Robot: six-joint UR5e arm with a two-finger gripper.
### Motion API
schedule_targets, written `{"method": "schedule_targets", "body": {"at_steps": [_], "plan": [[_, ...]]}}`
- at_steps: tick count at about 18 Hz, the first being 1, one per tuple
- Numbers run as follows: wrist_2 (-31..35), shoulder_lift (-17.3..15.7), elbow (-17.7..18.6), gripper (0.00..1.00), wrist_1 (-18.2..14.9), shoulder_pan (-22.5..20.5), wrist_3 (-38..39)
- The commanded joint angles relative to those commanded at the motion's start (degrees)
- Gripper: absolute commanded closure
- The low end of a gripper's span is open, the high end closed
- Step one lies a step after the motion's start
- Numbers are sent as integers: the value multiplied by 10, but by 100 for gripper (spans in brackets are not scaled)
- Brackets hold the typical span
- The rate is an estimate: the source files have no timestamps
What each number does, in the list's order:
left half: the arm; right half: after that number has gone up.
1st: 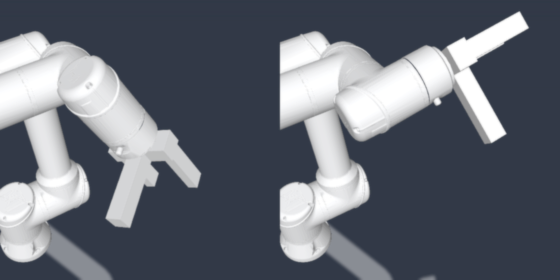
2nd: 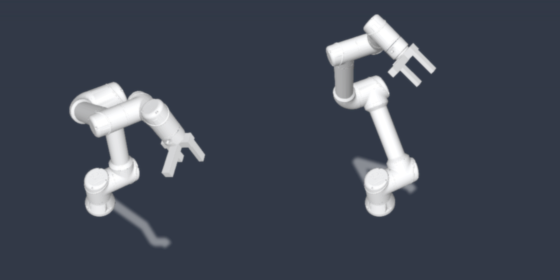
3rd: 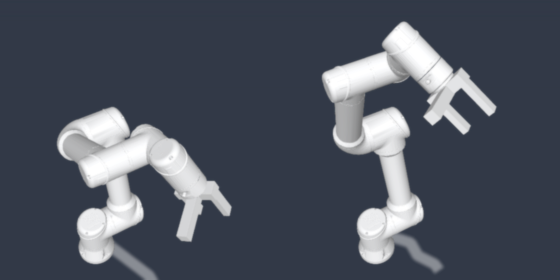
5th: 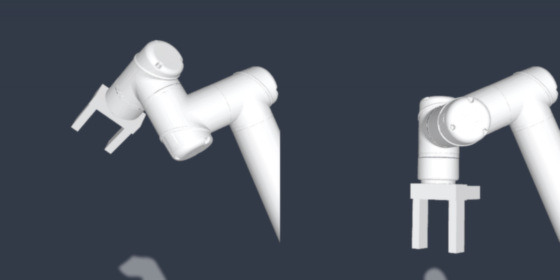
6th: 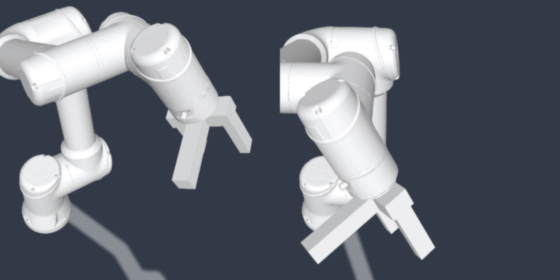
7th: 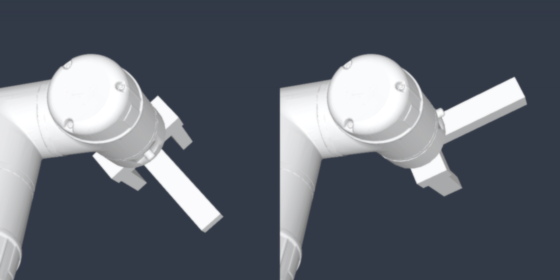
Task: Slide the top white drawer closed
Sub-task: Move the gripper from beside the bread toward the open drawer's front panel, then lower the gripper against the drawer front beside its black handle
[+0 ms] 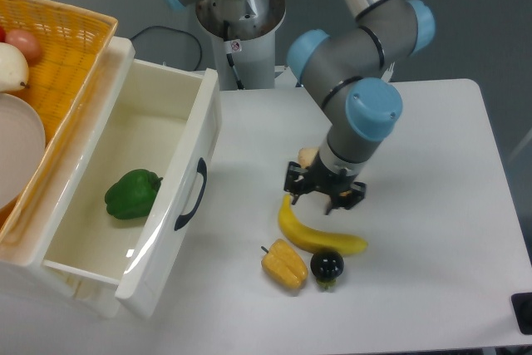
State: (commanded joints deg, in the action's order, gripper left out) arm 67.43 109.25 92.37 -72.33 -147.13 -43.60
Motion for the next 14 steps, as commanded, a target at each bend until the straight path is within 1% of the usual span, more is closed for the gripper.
{"method": "schedule_targets", "body": {"at_steps": [2, 5, 9, 11, 14], "plan": [[-27, -4, 0, 97, 0, 6, 10], [-56, -5, -1, 97, 1, 28, 14], [-65, -5, -1, 97, 0, 50, 20], [-77, -5, -1, 97, -1, 53, 21], [-79, -5, 0, 96, -1, 54, 18]]}}
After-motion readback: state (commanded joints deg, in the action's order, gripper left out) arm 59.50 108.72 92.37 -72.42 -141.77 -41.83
